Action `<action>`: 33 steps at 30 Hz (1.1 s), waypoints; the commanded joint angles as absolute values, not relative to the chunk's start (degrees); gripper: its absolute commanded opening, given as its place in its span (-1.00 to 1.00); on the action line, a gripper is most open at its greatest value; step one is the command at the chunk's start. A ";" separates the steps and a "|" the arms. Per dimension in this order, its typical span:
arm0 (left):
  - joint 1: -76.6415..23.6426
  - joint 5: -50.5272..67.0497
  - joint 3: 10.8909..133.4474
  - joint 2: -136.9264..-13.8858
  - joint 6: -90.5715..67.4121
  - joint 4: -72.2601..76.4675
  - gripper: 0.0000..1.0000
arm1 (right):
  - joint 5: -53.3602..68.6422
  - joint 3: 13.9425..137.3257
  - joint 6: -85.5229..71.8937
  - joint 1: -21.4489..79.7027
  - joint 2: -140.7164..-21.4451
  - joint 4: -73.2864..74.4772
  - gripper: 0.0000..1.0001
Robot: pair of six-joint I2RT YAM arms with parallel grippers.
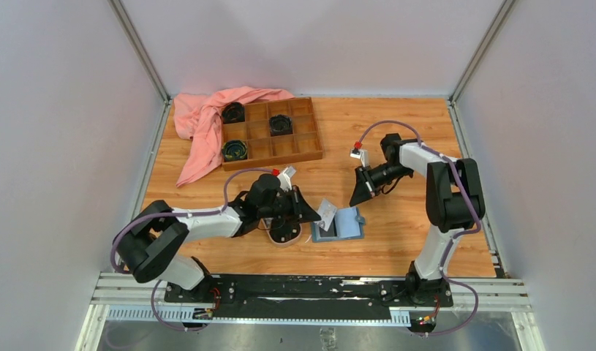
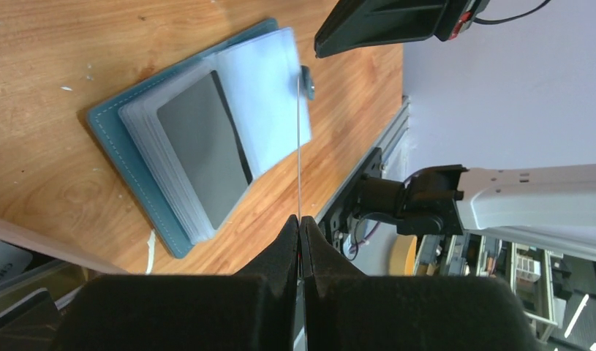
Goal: Put the credit cards into the card holder
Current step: Insert the credit card into the card holder.
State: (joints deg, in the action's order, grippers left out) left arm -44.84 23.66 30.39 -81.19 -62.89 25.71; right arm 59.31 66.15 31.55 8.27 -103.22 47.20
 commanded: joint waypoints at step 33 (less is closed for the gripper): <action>-48.40 19.01 34.22 -95.90 -65.22 24.52 -1.00 | 49.13 70.60 36.26 12.55 -114.26 55.81 -1.00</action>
